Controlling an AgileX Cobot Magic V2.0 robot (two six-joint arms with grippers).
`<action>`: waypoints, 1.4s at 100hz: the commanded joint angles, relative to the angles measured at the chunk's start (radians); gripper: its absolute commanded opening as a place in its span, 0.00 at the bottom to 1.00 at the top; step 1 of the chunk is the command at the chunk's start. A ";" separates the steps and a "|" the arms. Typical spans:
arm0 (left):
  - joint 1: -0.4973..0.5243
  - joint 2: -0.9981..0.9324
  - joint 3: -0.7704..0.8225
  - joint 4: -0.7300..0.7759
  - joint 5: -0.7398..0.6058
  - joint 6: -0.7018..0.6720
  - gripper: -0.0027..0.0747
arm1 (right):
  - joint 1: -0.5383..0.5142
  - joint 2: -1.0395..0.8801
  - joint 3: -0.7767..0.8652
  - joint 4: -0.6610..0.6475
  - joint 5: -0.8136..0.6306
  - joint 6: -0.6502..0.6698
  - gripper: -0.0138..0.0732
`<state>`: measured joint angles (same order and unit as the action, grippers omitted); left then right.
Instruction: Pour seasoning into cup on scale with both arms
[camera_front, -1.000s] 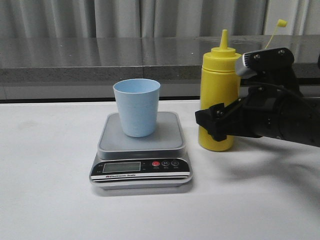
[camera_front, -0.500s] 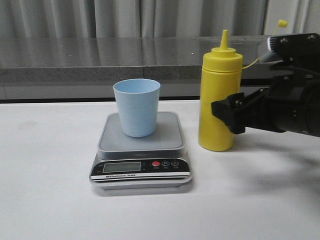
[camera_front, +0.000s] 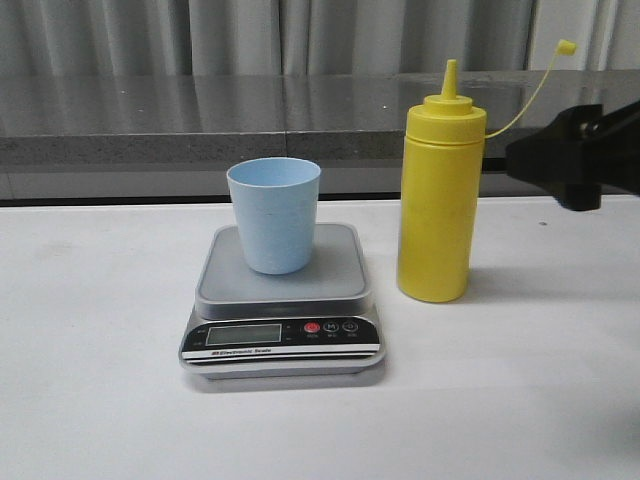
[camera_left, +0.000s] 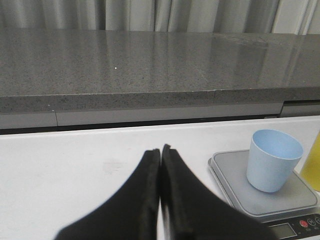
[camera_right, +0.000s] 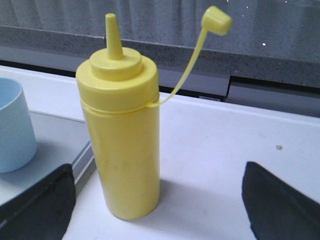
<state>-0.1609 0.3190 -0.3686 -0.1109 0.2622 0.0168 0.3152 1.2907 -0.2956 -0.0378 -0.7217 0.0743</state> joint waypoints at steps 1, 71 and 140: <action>0.001 0.006 -0.028 -0.004 -0.076 -0.004 0.01 | -0.007 -0.134 -0.013 0.009 0.078 -0.010 0.92; 0.001 0.006 -0.028 -0.004 -0.076 -0.004 0.01 | -0.007 -0.930 -0.019 0.009 0.777 -0.010 0.92; 0.001 0.006 -0.028 -0.004 -0.076 -0.004 0.01 | -0.007 -1.008 -0.019 0.009 0.833 -0.009 0.08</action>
<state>-0.1609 0.3190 -0.3686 -0.1109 0.2622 0.0168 0.3152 0.2759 -0.2872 -0.0296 0.1873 0.0738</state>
